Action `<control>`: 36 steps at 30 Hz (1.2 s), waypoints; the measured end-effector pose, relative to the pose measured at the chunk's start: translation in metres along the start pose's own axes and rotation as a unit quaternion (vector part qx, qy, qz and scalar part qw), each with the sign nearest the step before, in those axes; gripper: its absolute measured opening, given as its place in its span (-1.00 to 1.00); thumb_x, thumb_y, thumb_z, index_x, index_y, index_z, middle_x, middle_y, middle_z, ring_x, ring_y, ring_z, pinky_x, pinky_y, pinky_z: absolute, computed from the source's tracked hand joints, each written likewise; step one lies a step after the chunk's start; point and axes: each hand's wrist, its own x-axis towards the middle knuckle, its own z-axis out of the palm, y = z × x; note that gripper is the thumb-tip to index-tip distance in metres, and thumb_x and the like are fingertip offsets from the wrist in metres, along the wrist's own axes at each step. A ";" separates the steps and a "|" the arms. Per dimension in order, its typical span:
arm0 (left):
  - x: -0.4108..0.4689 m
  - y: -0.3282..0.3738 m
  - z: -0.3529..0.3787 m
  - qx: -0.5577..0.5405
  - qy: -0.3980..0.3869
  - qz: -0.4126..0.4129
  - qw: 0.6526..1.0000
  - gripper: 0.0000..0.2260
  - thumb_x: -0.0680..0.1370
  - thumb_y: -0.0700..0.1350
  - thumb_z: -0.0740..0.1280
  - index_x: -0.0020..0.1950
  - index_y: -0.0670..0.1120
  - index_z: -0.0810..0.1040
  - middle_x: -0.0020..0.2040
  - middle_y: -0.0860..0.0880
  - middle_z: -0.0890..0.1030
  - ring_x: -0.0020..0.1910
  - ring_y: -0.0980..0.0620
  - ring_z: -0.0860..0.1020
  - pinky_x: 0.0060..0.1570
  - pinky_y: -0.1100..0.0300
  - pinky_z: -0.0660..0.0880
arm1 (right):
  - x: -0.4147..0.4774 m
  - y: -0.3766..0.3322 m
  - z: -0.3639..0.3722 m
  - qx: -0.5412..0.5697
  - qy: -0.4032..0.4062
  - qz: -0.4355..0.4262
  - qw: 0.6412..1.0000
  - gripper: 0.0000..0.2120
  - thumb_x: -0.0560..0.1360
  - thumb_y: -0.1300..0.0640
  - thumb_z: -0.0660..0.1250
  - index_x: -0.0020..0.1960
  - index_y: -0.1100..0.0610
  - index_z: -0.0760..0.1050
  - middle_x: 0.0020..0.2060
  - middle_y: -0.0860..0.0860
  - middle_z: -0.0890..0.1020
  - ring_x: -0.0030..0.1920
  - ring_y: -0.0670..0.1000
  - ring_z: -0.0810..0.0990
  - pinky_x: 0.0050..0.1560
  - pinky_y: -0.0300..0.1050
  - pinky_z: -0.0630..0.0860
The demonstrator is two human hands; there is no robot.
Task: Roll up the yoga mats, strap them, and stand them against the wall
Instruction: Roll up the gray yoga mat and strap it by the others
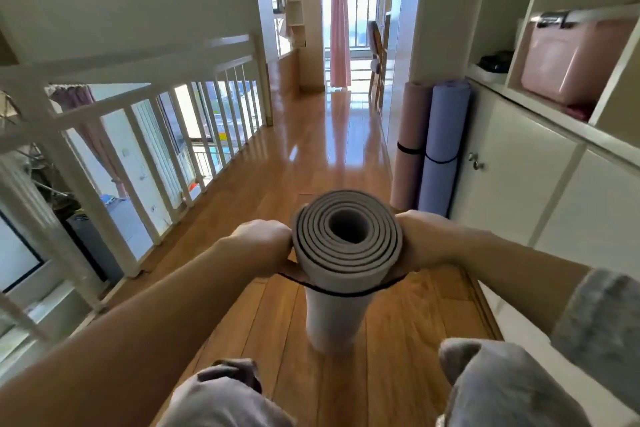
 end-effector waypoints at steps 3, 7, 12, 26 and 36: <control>0.022 -0.010 0.020 0.025 0.014 -0.009 1.000 -0.73 0.50 0.08 0.38 0.15 0.03 0.54 -0.01 0.08 0.59 -0.07 0.08 0.58 -0.06 0.19 0.56 | 0.016 0.008 0.017 -0.028 0.020 0.026 0.999 -0.48 0.31 -0.25 0.49 0.17 -0.11 0.42 -0.04 -0.19 0.57 -0.07 -0.10 0.56 -0.04 -0.19 0.56; 0.047 -0.027 0.016 0.100 0.038 -0.028 0.994 -0.61 0.45 0.24 0.38 0.16 0.05 0.51 -0.03 0.08 0.57 -0.14 0.07 0.54 -0.20 0.20 0.51 | 0.040 0.015 0.019 -0.001 0.053 0.038 0.998 -0.32 0.31 -0.28 0.46 0.35 -0.11 0.35 0.13 -0.16 0.58 0.08 -0.04 0.54 0.05 -0.10 0.50; 0.080 -0.041 0.013 0.133 0.050 -0.070 0.987 -0.52 0.41 0.29 0.38 0.18 0.03 0.52 -0.04 0.05 0.59 -0.16 0.06 0.54 -0.23 0.20 0.52 | 0.081 0.033 0.022 -0.027 0.059 0.065 0.996 -0.18 0.30 -0.35 0.42 0.46 -0.10 0.25 0.29 -0.14 0.52 0.28 0.02 0.47 0.27 0.03 0.41; 0.186 -0.054 0.082 0.094 -0.003 -0.068 0.993 -0.28 0.38 0.39 0.32 0.43 0.10 0.25 0.07 0.06 0.57 -0.02 0.02 0.54 -0.20 0.19 0.53 | 0.147 0.113 0.113 -0.010 -0.011 0.108 0.994 -0.51 0.48 -0.36 0.15 0.16 -0.06 0.58 0.11 -0.13 0.60 0.17 -0.03 0.51 0.36 0.04 0.32; 0.219 -0.048 0.167 0.030 -0.044 -0.051 0.997 -0.34 0.42 0.25 0.39 0.43 0.08 0.26 0.04 0.06 0.57 -0.09 0.06 0.56 -0.13 0.18 0.59 | 0.146 0.134 0.181 0.011 -0.117 0.091 0.989 -0.65 0.56 -0.16 0.21 0.28 -0.08 0.51 0.27 -0.14 0.52 0.34 -0.09 0.39 0.45 -0.03 0.17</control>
